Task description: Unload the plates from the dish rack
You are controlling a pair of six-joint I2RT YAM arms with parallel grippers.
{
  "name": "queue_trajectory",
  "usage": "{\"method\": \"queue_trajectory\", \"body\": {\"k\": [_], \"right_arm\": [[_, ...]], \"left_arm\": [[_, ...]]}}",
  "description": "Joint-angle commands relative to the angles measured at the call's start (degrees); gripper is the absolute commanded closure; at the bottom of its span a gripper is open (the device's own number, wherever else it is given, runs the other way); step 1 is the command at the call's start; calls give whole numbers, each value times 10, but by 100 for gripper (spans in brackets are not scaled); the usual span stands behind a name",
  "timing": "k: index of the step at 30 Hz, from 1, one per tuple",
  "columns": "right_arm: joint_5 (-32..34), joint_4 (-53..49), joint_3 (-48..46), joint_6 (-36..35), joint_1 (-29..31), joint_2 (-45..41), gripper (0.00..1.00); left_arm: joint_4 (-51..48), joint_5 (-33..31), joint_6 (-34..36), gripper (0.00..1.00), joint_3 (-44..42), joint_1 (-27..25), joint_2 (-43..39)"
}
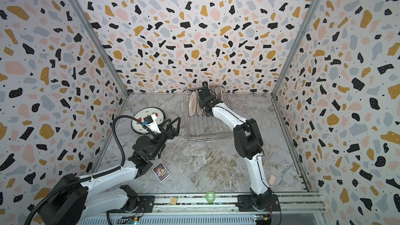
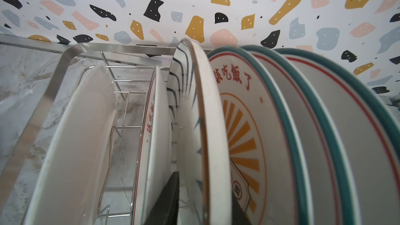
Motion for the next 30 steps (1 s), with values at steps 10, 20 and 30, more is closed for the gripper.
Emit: {"method": "queue_trajectory", "body": {"k": [10, 20, 30], "right_arm": [[4, -5, -1, 14, -16, 10, 74], [25, 37, -35, 7, -10, -32, 79], [43, 44, -32, -8, -6, -70, 83]], "left_arm": [[12, -26, 16, 0, -7, -2, -8], [26, -8, 17, 0, -2, -2, 2], [31, -6, 25, 0, 1, -2, -2]]}}
